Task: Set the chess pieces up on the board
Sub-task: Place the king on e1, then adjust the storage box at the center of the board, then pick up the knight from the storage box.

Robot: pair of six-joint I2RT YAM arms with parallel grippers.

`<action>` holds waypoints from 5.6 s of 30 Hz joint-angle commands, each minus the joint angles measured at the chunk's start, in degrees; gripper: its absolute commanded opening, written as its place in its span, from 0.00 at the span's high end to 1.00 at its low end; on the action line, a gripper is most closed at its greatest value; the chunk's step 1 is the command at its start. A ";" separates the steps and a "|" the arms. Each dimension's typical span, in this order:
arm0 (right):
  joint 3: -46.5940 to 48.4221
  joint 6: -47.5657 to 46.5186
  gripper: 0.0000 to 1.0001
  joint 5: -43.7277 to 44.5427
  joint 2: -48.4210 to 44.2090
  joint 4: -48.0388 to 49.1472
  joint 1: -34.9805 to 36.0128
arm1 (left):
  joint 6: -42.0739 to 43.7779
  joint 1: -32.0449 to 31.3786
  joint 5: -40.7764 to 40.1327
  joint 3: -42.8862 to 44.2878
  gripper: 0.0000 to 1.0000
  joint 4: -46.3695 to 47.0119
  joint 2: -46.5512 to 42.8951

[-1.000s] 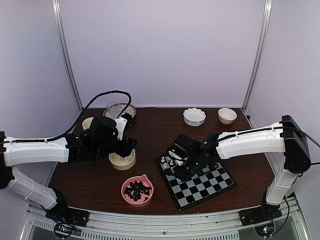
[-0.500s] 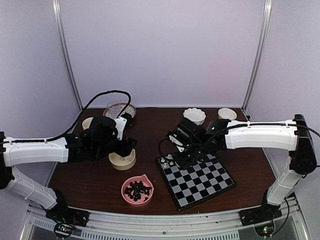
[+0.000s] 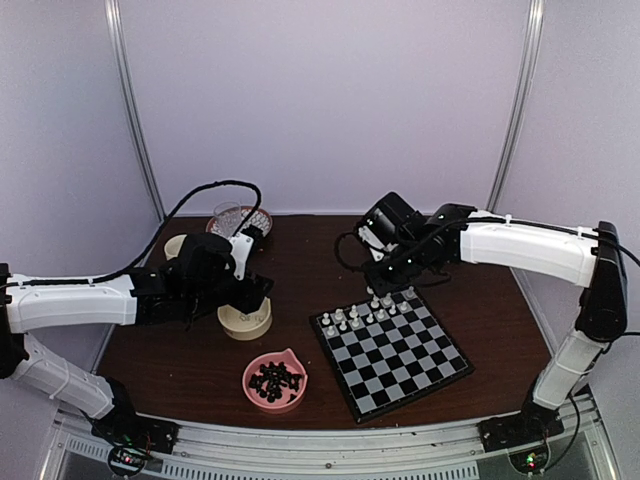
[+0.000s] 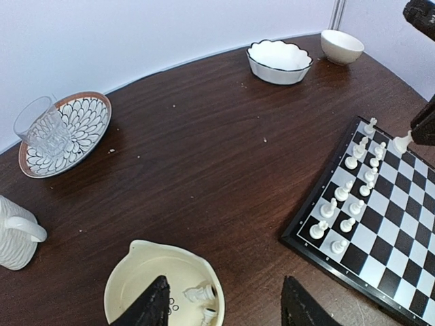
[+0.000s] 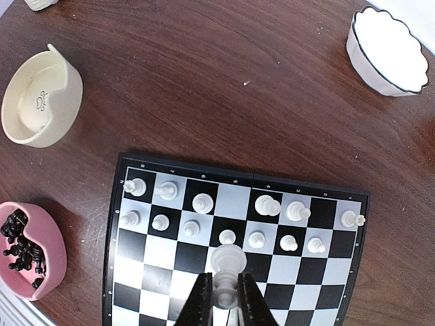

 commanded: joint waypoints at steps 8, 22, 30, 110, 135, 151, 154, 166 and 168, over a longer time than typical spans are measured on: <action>3.65 -1.28 0.91 -4.04 8.05 3.23 -4.19 | -0.77 0.33 -2.38 -0.44 0.37 0.72 -1.32; 4.31 -1.11 0.91 -6.72 14.27 5.83 -5.72 | -2.88 1.47 -1.65 -0.70 0.12 -0.28 -1.86; 4.72 -1.02 0.91 -6.87 16.05 5.97 -6.40 | -2.88 1.48 -1.85 -1.05 0.02 -0.22 -2.62; -14.17 -2.93 0.69 -10.50 -8.79 18.70 -3.58 | 8.44 22.93 22.66 20.94 0.25 -15.00 31.63; -14.52 -3.03 0.69 -10.92 -9.44 18.89 -3.41 | -12.45 32.34 18.57 4.06 0.64 -13.22 19.32; -14.44 -3.30 0.69 -11.19 -9.30 18.87 -3.46 | 1.41 31.75 27.01 -1.80 0.42 -8.44 4.77; -14.50 -3.39 0.69 -11.15 -9.58 18.73 -3.46 | 1.85 30.24 26.46 -0.93 0.51 -12.15 3.96; -17.82 -4.16 0.69 -11.28 -12.35 22.56 -3.41 | 7.32 22.04 22.34 -1.74 0.63 -14.32 6.30; -19.34 -4.10 0.69 -11.24 -13.55 24.58 -3.43 | 7.48 22.04 22.49 -1.33 0.61 -14.33 7.98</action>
